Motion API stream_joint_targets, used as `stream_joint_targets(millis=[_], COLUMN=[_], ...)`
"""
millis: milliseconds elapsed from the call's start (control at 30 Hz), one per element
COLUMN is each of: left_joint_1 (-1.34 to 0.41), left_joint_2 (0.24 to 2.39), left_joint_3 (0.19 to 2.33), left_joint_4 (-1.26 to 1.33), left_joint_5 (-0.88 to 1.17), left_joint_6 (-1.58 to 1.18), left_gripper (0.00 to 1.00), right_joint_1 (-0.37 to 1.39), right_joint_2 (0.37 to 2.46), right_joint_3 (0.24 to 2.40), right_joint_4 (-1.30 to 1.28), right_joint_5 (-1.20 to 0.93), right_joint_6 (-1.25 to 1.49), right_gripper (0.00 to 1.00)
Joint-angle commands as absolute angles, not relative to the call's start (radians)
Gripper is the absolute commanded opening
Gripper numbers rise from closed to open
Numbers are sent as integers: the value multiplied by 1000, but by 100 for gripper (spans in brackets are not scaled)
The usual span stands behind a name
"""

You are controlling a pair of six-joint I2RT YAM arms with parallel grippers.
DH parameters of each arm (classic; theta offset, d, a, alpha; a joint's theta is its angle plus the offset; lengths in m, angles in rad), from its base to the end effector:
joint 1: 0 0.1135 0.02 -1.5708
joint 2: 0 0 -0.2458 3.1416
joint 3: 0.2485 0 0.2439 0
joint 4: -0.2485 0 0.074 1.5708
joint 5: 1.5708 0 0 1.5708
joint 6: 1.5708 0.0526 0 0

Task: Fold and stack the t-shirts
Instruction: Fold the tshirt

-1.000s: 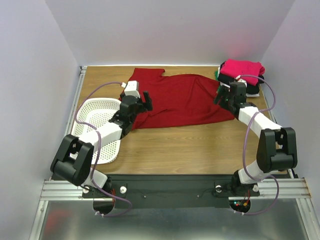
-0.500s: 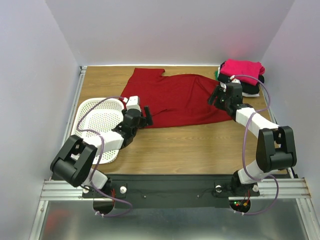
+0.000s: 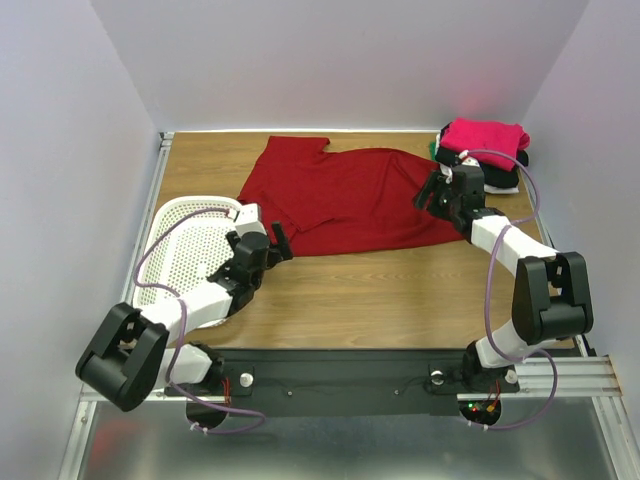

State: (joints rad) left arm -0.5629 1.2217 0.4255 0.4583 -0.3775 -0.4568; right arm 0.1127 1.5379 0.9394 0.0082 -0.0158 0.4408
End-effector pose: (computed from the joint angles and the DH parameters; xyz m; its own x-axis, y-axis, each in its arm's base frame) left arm 0.2303 -0.1224 0.1767 -0.3407 -0.2698 -0.9006 0.0576 0.9501 -0.3065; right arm 0.3439 0.0398 0.2051 -0.5537 0.3667 -0.7476 0.1225 0.9239 0.3624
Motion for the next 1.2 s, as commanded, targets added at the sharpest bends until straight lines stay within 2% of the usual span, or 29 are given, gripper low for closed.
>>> stream_joint_targets(millis=[0,200,400,700,800,967,1167], left_joint_1=[-563,-563,-563,-563,-563,-595,-611], left_joint_2=[1160,1155,1183,1247,1259,1255,1256], left_joint_3=[414,437,457,525,529,525,523], left_joint_4=[442,359,356,233,227,247,210], left_joint_5=[-439,-509,-489,-666,-661,-621,-577], left_joint_6=[-476,-522,-506,-584,-586,-569,-617], left_gripper=[93,93,93,96,96,82,72], right_joint_1=[124,126,127,132,132,132,132], right_joint_2=[1520,1514,1517,1503,1497,1500,1499], right_joint_3=[933,930,933,923,922,922,922], right_joint_4=[58,57,60,61,61,61,61], right_joint_5=[-34,-37,-43,-49,-48,-46,-46], right_joint_6=[430,430,431,431,430,431,431], right_gripper=[75,75,75,75,75,75,75])
